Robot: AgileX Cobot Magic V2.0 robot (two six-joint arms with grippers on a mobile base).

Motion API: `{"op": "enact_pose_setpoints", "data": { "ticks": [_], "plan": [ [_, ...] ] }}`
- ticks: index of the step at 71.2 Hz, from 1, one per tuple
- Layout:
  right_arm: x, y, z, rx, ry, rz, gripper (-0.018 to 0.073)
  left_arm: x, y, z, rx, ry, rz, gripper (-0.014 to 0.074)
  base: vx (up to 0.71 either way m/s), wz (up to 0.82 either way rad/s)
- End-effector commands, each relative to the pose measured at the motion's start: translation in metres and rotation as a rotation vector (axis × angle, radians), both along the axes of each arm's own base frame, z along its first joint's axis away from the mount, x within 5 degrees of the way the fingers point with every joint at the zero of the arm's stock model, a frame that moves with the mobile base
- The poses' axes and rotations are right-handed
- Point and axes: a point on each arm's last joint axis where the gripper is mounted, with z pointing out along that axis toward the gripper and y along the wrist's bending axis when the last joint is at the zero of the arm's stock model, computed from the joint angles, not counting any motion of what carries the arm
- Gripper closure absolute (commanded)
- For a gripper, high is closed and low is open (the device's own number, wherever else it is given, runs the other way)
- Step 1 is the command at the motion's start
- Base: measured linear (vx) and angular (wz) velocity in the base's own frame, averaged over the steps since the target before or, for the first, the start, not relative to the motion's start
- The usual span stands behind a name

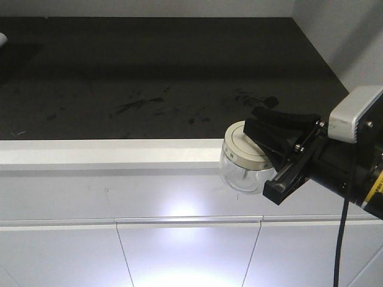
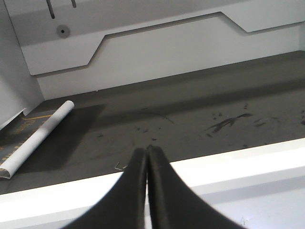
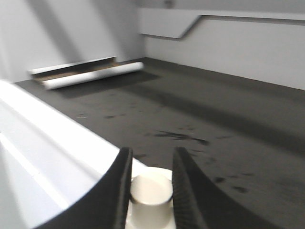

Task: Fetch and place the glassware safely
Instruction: 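Lift the jar with the right gripper and pull it out of the hood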

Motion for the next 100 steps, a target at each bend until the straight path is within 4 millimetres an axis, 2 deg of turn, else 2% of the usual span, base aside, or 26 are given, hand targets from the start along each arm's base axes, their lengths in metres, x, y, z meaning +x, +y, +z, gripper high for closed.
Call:
{"op": "enact_pose_setpoints", "data": {
  "ticks": [1, 11, 25, 41, 100],
  "plan": [
    [-0.008, 0.005, 0.02, 0.089, -0.063, 0.094, 0.0563, -0.001, -0.001, 0.015, -0.013, -0.086, -0.017, 0.0603, 0.0, 0.0],
    [-0.012, 0.009, 0.023, 0.107, -0.077, 0.136, 0.0563, -0.001, -0.001, 0.015, -0.013, -0.086, -0.017, 0.0603, 0.0, 0.0],
    [-0.03, 0.037, 0.016, 0.032, -0.063, 0.265, 0.0563, -0.001, -0.001, 0.015, -0.013, -0.086, -0.017, 0.0603, 0.0, 0.0],
    [-0.048, 0.057, 0.014, 0.007, -0.059, 0.375, 0.0563, -0.001, -0.001, 0.015, -0.013, -0.086, -0.017, 0.0603, 0.0, 0.0],
    [-0.052, 0.06, 0.016, 0.026, -0.066, 0.411, 0.0563, -0.001, -0.001, 0.015, -0.013, -0.086, -0.017, 0.0603, 0.0, 0.0]
  ]
}}
